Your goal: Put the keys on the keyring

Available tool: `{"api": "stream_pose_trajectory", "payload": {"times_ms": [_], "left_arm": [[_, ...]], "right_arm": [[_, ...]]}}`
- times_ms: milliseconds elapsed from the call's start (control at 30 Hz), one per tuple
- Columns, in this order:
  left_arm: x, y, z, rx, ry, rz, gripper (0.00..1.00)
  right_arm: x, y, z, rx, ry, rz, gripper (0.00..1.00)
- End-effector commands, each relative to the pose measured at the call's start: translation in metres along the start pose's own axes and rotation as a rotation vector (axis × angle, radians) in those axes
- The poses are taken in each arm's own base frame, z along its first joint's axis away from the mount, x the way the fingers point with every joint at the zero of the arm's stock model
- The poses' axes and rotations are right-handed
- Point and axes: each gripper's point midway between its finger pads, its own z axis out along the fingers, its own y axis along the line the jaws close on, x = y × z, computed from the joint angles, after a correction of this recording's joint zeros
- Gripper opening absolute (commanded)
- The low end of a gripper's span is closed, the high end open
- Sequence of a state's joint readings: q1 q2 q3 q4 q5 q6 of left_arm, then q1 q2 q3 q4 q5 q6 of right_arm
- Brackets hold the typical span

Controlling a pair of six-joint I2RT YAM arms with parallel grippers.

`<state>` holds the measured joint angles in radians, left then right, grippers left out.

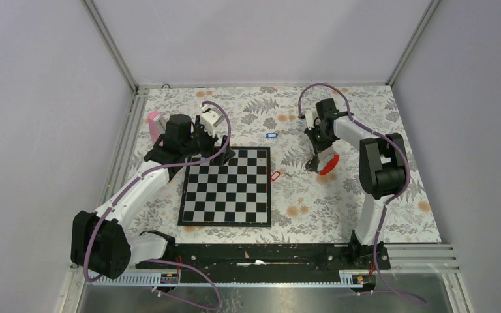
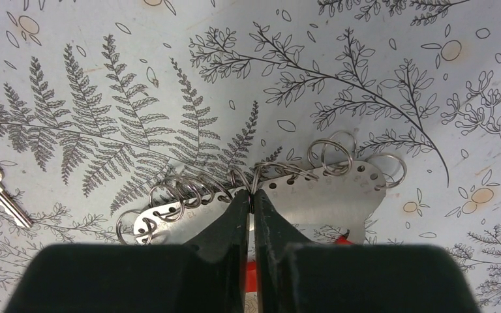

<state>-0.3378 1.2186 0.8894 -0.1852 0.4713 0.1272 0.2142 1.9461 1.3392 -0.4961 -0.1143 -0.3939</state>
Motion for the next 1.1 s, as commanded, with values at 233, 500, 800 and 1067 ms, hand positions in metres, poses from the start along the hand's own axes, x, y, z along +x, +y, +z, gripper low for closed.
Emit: {"api": "stream_pose_trajectory", "payload": {"times_ms": [233,500,800,1067], "left_arm": [[-0.017,-0.005,-0.003,0.026,-0.066,0.043,0.99],[-0.016,-0.005,-0.003,0.026,-0.065,0.044,0.99],[-0.016,-0.005,-0.004,0.025,-0.067,0.048,0.99],[-0.016,-0.005,-0.004,0.027,-0.067,0.049,0.99]], "right_arm": [[-0.016,-0.003,-0.033,0.006,-0.058,-0.044,0.07],[-0.008,0.003,-0.031,-0.021,-0.042,-0.063,0.17],[-0.014,0.001,-0.031,-0.017,-0.051,-0.066,0.29],[-0.021,0.000,-0.034,-0.020,-0.071,-0.066,0.25]]}}
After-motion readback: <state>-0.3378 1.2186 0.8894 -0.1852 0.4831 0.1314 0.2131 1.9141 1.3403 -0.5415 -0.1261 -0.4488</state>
